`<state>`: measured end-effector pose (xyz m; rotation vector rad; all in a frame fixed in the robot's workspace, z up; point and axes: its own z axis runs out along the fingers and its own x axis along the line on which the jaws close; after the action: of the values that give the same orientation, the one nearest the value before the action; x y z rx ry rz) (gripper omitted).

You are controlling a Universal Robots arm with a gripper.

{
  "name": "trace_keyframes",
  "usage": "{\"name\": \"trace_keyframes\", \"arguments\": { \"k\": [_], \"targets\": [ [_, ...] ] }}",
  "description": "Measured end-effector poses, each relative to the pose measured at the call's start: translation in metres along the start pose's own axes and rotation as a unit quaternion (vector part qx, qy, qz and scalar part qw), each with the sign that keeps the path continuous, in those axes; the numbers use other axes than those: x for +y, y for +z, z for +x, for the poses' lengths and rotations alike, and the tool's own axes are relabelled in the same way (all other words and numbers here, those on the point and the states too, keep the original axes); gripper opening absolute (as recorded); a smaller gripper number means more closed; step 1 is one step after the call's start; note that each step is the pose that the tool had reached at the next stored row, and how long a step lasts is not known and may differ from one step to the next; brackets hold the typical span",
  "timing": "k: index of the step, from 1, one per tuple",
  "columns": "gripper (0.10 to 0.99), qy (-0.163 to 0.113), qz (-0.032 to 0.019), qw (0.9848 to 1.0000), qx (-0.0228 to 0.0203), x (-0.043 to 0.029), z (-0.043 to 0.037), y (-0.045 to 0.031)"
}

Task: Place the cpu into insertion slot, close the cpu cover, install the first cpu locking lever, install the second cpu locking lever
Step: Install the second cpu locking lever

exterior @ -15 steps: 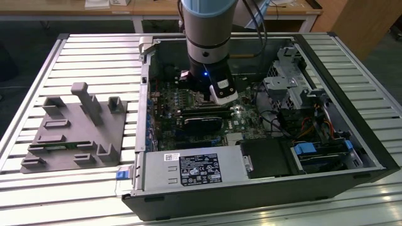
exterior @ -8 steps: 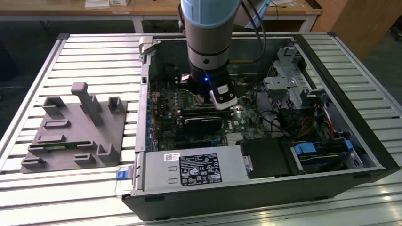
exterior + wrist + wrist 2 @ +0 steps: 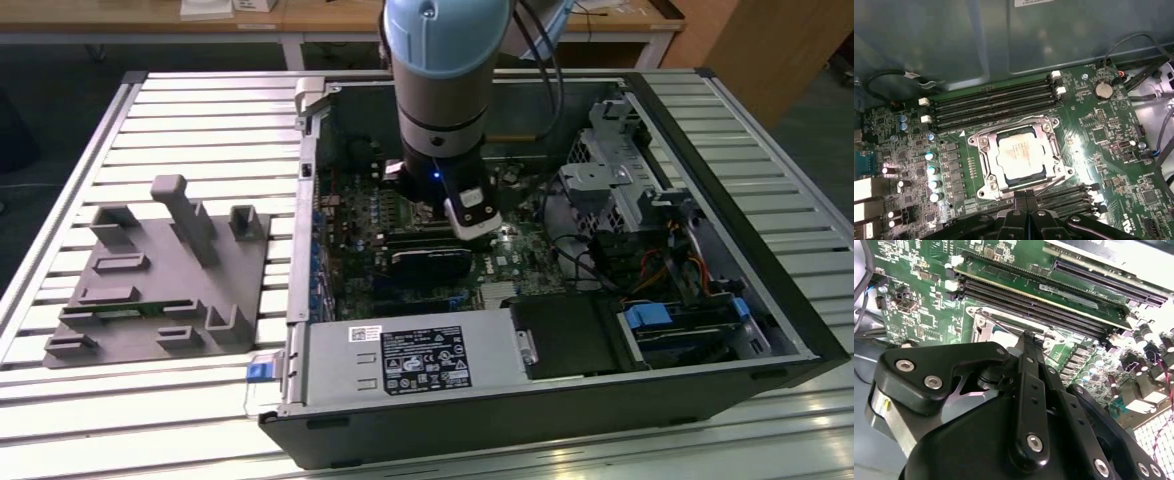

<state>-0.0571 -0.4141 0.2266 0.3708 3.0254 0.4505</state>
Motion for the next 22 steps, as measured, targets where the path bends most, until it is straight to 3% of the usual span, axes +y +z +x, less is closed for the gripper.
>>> {"name": "trace_keyframes", "arguments": {
  "k": [7, 12, 17, 22],
  "targets": [
    [0.106, 0.001, -0.0126, 0.9999, 0.0029, -0.0045, 0.0077, 0.0039],
    [0.106, 0.002, -0.0176, 0.9998, 0.0041, -0.0140, 0.0074, 0.0060],
    [0.106, 0.003, -0.0307, 0.9995, 0.0072, -0.0182, 0.0103, 0.0081],
    [0.106, 0.004, -0.0377, 0.9992, 0.0087, -0.0215, 0.0146, 0.0127]
  ]
}}
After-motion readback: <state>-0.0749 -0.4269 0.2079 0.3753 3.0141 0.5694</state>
